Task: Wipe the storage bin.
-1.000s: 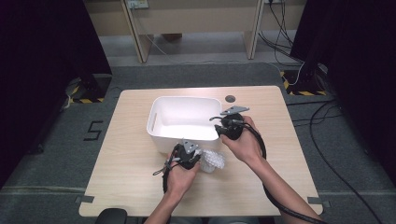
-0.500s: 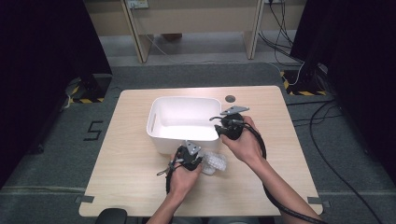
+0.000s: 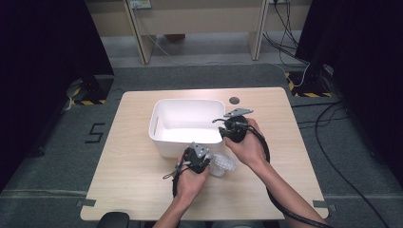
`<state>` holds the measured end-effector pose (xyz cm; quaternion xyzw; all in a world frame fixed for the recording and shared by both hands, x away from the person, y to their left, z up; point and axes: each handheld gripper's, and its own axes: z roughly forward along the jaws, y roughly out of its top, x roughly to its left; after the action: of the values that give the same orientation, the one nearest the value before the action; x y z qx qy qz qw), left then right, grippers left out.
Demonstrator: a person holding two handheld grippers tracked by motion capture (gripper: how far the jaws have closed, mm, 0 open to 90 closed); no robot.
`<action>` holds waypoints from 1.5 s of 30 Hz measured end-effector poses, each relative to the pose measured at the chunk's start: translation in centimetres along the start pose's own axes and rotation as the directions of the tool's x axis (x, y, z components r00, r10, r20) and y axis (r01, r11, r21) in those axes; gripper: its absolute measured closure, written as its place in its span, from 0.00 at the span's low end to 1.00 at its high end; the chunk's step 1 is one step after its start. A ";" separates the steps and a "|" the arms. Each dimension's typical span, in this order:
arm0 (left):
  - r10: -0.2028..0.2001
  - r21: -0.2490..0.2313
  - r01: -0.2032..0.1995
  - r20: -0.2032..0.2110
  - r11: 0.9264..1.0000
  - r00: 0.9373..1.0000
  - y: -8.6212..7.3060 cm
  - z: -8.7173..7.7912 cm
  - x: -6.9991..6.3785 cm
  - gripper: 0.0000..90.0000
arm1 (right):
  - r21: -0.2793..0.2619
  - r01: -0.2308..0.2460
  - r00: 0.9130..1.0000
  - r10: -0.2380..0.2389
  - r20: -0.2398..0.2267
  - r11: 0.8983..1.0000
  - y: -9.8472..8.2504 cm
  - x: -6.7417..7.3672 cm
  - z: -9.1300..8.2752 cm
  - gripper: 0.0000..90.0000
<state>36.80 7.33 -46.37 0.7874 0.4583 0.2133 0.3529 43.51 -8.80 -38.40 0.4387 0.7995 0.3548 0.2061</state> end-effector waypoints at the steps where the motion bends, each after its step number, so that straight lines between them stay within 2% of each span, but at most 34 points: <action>1: -0.002 -0.002 0.002 0.000 1.000 1.000 0.1 -0.1 0.0 0.85 | 0.000 -0.001 1.000 0.001 0.001 1.000 0.0 0.0 0.0 0.75; 7: 0.010 -0.019 -0.010 0.004 1.000 1.000 0.9 -0.7 -0.6 0.85 | 0.002 -0.001 1.000 0.001 0.001 1.000 0.0 0.0 0.0 0.75; 9: 0.014 -0.037 -0.014 -0.001 0.999 1.000 1.3 -0.8 -0.8 0.85 | 0.011 -0.012 1.000 0.012 -0.007 1.000 0.0 0.1 0.0 0.74; 12: 0.016 -0.038 -0.016 0.003 0.999 1.000 1.8 -1.2 -1.0 0.85 | 0.013 -0.021 1.000 0.021 -0.009 1.000 0.0 0.1 0.0 0.73; 19: 0.019 -0.033 -0.018 0.003 0.999 1.000 2.1 -1.4 -1.0 0.85 | 0.015 -0.025 1.000 0.026 -0.007 1.000 0.0 0.1 0.0 0.74; 30: 0.026 -0.056 -0.026 0.005 0.998 1.000 3.1 -2.5 -1.0 0.85 | 0.018 -0.030 1.000 0.030 -0.007 0.999 0.1 0.2 0.0 0.74; 45: 0.041 -0.075 -0.041 0.001 0.996 0.999 3.8 -3.0 -1.4 0.85 | 0.019 -0.038 0.999 0.038 -0.012 0.999 0.1 0.1 0.1 0.74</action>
<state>36.31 5.98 -41.59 0.7830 0.4333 0.2367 0.3783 43.56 -8.68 -38.36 0.4535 0.7955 0.3541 0.1902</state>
